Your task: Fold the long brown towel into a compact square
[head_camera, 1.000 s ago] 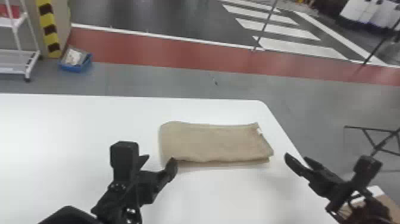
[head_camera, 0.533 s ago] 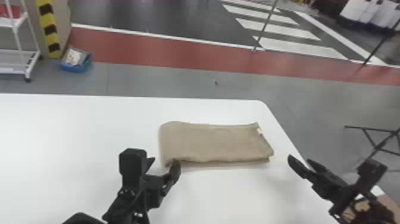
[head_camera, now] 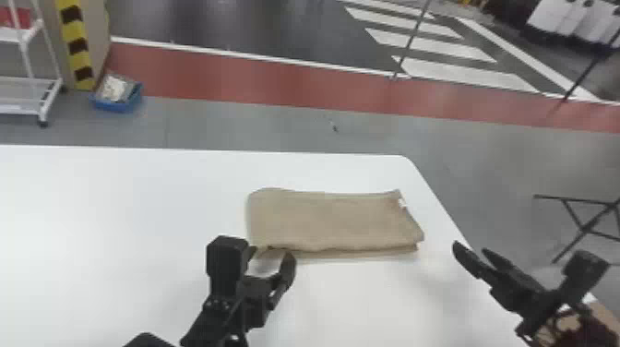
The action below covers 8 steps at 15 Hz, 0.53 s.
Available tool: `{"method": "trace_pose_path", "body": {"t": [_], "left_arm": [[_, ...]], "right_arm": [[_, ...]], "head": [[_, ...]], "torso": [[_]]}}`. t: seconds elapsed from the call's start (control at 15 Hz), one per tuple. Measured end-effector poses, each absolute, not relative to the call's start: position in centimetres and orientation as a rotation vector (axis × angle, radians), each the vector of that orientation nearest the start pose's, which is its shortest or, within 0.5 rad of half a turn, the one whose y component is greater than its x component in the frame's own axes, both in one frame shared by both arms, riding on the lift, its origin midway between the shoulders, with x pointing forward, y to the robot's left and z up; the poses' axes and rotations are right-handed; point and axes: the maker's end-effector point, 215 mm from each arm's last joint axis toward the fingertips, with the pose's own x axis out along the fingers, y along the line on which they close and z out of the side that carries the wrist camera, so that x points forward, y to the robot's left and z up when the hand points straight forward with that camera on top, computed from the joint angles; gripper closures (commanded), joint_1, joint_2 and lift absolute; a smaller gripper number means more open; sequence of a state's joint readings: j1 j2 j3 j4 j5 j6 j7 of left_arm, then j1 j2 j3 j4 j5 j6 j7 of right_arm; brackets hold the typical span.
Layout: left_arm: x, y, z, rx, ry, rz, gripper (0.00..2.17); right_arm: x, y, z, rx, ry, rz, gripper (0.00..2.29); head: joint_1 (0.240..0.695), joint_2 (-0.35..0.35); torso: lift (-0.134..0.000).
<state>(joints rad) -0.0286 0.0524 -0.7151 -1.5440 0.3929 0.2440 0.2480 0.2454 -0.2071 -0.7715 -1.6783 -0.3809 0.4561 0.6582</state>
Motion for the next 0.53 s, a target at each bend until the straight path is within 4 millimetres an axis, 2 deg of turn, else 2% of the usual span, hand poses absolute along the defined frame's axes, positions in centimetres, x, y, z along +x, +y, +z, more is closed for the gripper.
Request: {"method": "trace_pose_path", "body": {"t": [0.27,0.4,0.53], "left_arm": [[47.7,-11.0,-43.6,-0.123,0.338,-0.469,0.45],[48.0,-10.7,-43.6,-0.123,0.338,-0.470,0.45],[48.0,-10.7,-44.3,-0.116,0.355,-0.482,0.64]], "right_arm": [[41.1,-54.8,-39.4,0.303,0.249,-0.030,0.07],[40.9,-55.3,-39.2,0.304,0.246,-0.038,0.07],[41.0,-55.6,-39.2,0.305,0.243,-0.043,0.07]], "head": [[0.695,-0.350],[0.695,-0.350],[0.695,-0.350]], "torso": [[-0.124],[-0.124],[-0.124]]}}
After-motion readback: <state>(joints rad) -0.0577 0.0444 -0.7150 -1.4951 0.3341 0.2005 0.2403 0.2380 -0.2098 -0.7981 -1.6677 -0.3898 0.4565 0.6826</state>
